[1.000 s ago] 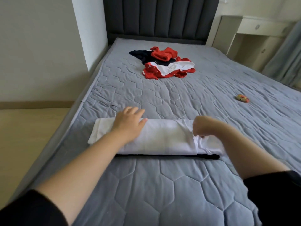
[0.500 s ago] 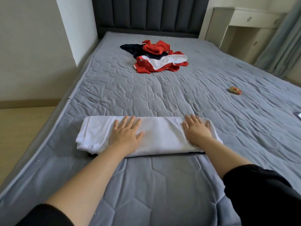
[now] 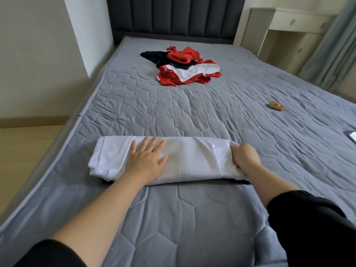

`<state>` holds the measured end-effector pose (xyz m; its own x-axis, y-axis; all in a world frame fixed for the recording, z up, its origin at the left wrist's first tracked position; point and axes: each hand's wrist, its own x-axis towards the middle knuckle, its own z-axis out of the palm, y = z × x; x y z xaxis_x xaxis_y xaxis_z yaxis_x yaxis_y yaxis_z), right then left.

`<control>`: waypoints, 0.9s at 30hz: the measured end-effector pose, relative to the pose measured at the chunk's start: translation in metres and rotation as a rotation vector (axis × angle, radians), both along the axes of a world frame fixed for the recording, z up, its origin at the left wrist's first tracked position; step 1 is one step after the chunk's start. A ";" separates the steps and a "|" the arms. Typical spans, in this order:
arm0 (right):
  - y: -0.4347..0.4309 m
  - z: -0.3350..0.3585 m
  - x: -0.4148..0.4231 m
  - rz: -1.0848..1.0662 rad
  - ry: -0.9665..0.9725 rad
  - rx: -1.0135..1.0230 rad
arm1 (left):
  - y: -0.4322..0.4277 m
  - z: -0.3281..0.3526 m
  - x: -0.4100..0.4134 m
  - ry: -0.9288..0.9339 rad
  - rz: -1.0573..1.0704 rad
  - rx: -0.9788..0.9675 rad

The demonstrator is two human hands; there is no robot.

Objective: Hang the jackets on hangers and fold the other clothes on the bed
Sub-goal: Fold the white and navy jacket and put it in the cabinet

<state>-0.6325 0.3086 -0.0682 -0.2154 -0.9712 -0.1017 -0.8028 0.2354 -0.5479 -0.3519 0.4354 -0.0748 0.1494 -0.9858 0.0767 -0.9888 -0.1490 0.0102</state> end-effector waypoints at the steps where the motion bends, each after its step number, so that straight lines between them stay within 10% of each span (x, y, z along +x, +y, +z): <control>1: 0.003 0.000 0.005 -0.017 0.067 -0.033 | 0.001 0.001 0.004 0.011 0.018 -0.015; 7: 0.000 0.035 0.024 0.143 0.255 -0.126 | 0.012 0.017 0.029 0.025 0.068 -0.013; 14: 0.036 0.064 0.116 0.414 -0.344 -0.243 | 0.024 0.018 0.050 -0.075 0.212 -0.085; 27: 0.063 0.020 0.153 0.157 -0.872 -0.073 | 0.030 0.022 0.108 1.414 0.642 -0.049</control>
<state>-0.4794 0.3714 -0.0481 0.0463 -0.9935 -0.1038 -0.1132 0.0980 -0.9887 -0.2443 0.4654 -0.0527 0.5069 -0.7311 -0.4567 0.0570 -0.5003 0.8640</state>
